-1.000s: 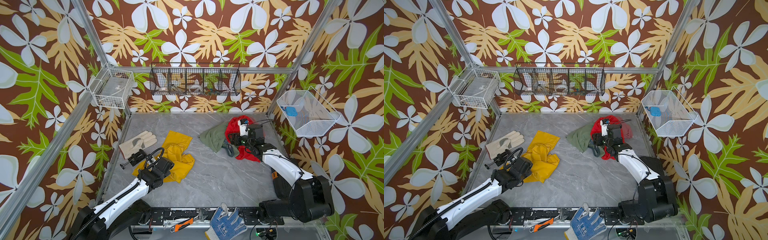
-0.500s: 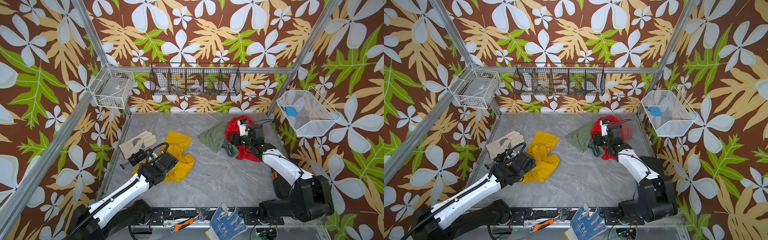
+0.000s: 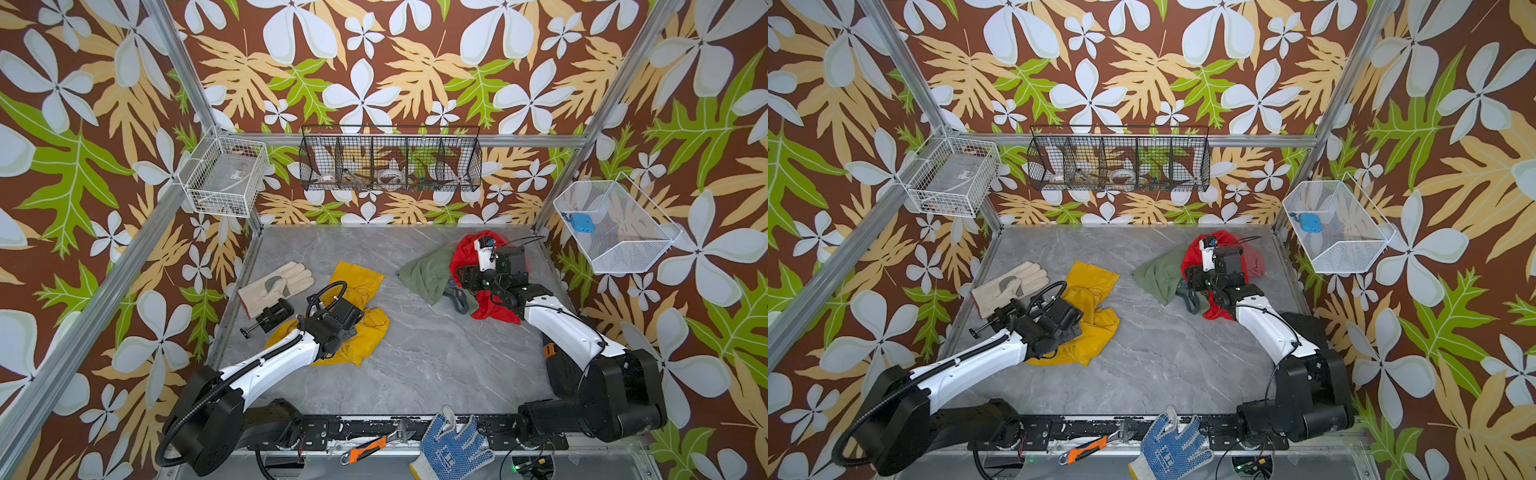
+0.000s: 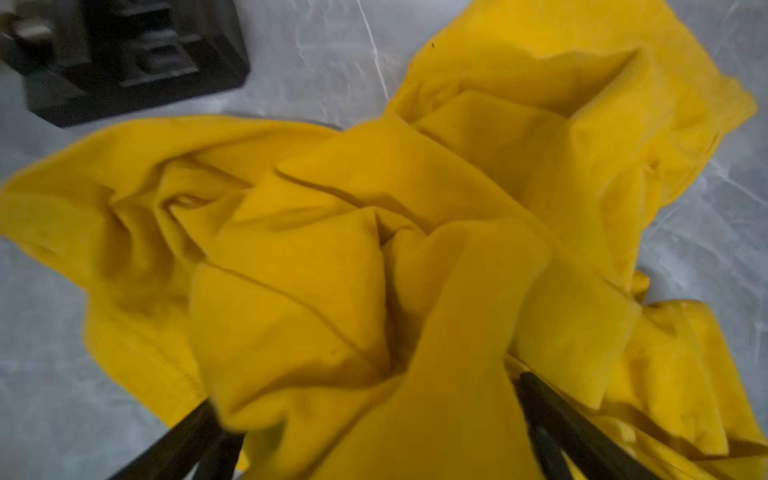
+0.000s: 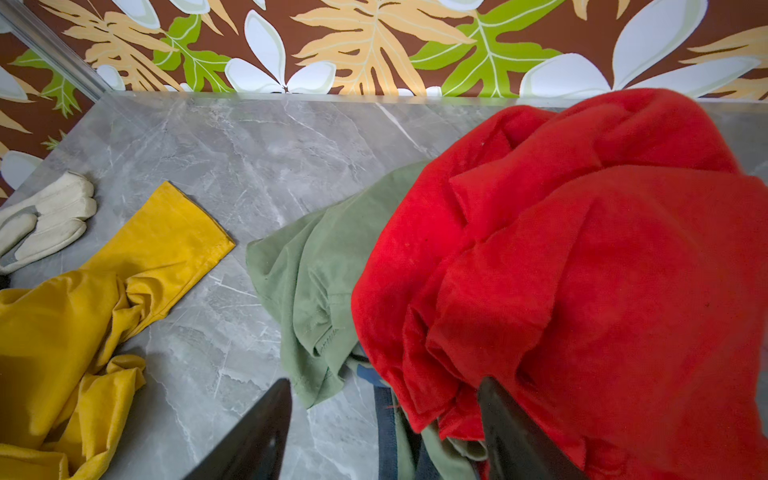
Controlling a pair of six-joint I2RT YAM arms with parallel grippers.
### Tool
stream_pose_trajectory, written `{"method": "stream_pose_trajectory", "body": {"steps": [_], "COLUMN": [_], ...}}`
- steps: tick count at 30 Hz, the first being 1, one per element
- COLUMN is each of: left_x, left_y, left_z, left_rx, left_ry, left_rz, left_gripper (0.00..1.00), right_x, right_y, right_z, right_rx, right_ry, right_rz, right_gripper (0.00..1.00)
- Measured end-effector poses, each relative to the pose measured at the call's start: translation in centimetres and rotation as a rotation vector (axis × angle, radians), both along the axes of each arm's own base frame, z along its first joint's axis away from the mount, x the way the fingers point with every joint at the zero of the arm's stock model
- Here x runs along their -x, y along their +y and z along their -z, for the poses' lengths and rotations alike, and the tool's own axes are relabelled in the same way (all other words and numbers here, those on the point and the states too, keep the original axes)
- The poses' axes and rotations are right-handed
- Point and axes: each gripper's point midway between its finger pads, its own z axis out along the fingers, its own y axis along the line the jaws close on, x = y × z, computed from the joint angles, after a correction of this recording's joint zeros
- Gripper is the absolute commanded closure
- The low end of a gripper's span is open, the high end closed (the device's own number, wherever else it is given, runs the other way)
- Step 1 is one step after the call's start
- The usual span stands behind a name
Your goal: Pick out a specific cloth from the pile
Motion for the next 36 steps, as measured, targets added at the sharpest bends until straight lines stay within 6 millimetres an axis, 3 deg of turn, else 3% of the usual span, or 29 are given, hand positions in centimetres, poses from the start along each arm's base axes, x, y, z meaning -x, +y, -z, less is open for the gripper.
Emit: {"method": "stream_pose_trajectory", "body": {"steps": [6,9,11,15,20,21,27,31,36], "left_x": [0.2,0.0,-0.4,-1.0,-2.0,-2.4,-2.3,-3.7,-4.8], "left_y": [-1.8,-1.9,-1.7,-1.2,-1.6,-2.0,-4.1,-4.6,-3.9], "left_z": [4.2,5.1,5.4,5.5,5.3,5.0,2.3,-2.6,-9.0], "left_rx": [0.035,0.020,0.006,-0.029,0.006,0.030,0.176,0.238,0.271], "left_ry": [0.115,0.126,0.113,0.077,0.018,-0.002,-0.033,-0.160,-0.328], "left_rz": [0.060,0.063,0.057,0.039,0.026,0.027,0.060,0.054,0.016], "left_gripper": [0.00,0.01,0.08,0.39,0.95,1.00,1.00,1.00,1.00], "right_x": [0.1,0.2,0.3,0.4,0.4,0.4,0.4,0.4,0.4], "right_y": [-0.1,-0.2,-0.3,-0.6,-0.8,-0.9,-1.0,-1.0,-1.0], "right_z": [0.0,0.1,0.0,-0.2,-0.2,-0.1,-0.2,-0.3,-0.3], "right_rx": [0.006,0.021,0.024,0.040,0.058,0.062,0.065,0.065,0.064], "right_ry": [0.006,0.008,0.010,0.004,0.004,0.004,0.002,-0.001,-0.001], "right_rz": [0.000,-0.002,0.000,0.011,0.009,0.015,0.020,0.020,0.020], "right_gripper": [0.29,0.29,0.29,0.28,0.28,0.28,0.28,0.28,0.28]}}
